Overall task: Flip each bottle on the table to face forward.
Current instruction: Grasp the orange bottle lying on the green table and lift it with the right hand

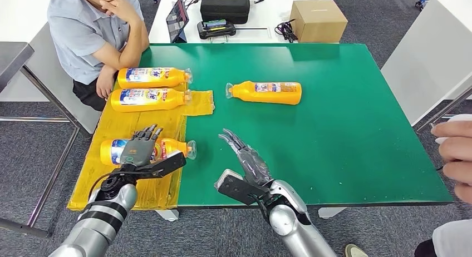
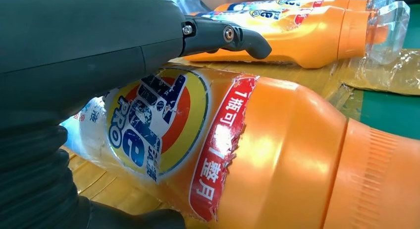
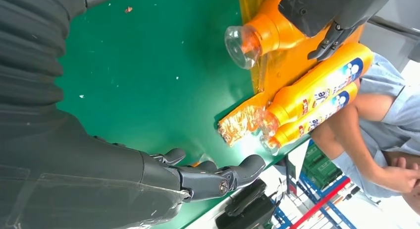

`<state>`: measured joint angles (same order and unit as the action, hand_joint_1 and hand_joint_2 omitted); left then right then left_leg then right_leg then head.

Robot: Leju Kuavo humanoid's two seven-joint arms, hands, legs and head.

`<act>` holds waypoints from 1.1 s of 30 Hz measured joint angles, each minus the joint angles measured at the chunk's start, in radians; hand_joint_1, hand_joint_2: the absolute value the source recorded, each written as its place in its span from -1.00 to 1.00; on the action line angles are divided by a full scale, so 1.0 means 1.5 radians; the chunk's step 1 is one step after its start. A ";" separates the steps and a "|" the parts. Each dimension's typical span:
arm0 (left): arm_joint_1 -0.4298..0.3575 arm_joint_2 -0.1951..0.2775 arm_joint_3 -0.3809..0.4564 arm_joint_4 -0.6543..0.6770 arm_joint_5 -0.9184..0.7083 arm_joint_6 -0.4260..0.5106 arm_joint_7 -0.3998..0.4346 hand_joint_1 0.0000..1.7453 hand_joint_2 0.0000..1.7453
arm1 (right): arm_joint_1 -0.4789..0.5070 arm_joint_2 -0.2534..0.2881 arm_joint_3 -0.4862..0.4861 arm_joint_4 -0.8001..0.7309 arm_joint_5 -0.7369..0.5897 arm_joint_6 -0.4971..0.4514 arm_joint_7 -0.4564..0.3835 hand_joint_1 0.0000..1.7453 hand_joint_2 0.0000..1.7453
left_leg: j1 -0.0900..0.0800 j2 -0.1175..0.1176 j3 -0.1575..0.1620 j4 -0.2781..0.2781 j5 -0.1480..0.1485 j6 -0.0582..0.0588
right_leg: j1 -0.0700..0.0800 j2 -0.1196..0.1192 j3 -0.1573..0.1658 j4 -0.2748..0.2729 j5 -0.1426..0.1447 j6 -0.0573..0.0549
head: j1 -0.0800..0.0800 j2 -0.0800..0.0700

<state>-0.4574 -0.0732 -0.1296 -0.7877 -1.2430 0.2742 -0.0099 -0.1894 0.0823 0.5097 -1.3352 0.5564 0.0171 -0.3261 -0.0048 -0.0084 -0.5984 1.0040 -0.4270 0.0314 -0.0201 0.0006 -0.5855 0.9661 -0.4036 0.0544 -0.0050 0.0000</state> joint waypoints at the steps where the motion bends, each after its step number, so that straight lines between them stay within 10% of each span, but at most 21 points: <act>1: -0.001 0.000 -0.001 0.000 0.000 0.001 0.000 -1.00 1.00 | -0.001 0.000 0.000 0.001 0.000 0.001 0.000 -1.00 1.00 | 0.000 0.000 0.000 0.000 0.000 0.000 | 0.000 0.000 0.000 0.000 0.000 0.000 | 0.000 0.000; 33: 0.129 -0.014 -0.085 -0.292 -0.039 0.090 -0.035 -1.00 1.00 | 0.023 0.001 0.000 0.006 0.001 -0.011 -0.007 -1.00 1.00 | 0.000 0.000 -0.002 0.000 0.000 0.000 | 0.000 0.000 -0.002 0.000 0.000 0.000 | 0.000 0.000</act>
<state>-0.2642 -0.0950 -0.2569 -1.2253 -1.3020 0.4097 -0.0629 -0.1556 0.0843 0.5096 -1.3264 0.5583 0.0002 -0.3368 -0.0049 -0.0081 -0.6010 1.0041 -0.4270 0.0316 -0.0201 0.0007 -0.5885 0.9659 -0.4037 0.0544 -0.0049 0.0000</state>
